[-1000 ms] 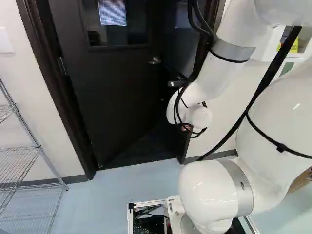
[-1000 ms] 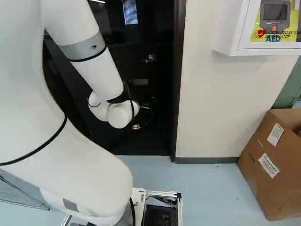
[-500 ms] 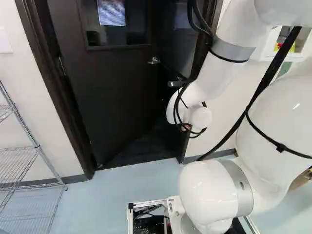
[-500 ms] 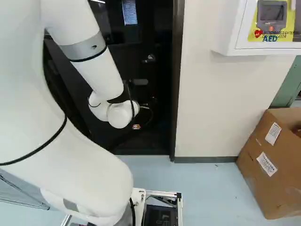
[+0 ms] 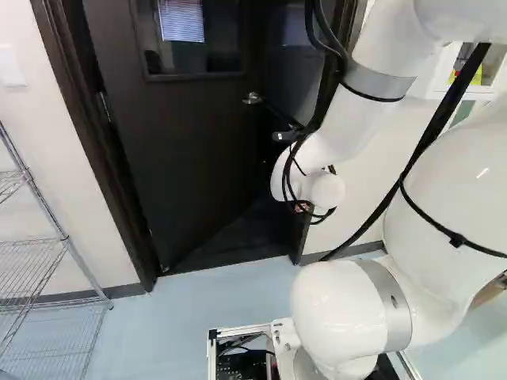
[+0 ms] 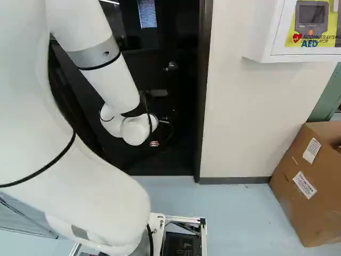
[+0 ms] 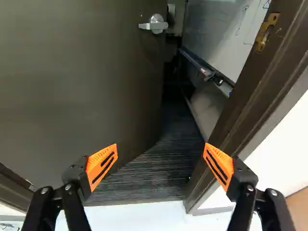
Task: Open the door and move inside
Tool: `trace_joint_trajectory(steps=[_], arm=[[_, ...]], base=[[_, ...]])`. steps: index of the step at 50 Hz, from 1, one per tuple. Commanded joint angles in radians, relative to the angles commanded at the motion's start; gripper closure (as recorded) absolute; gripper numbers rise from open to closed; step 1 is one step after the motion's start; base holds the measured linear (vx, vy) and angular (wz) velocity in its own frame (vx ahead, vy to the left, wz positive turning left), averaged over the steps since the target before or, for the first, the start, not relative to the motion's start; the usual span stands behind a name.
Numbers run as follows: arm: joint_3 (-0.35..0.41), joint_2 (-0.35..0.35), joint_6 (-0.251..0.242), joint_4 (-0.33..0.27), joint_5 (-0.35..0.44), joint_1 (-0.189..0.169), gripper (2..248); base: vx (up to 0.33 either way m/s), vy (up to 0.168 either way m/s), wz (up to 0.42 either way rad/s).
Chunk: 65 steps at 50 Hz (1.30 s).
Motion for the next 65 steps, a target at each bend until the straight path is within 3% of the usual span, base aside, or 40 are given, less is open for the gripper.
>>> trace_joint_trajectory(steps=[50,65], arm=[[0.000,0.000,0.000,0.000,0.000,0.000,3],[0.000,0.000,0.000,0.000,0.000,0.000,3]], base=[[0.038,0.117,-0.019],[0.096,0.085,-0.175]])
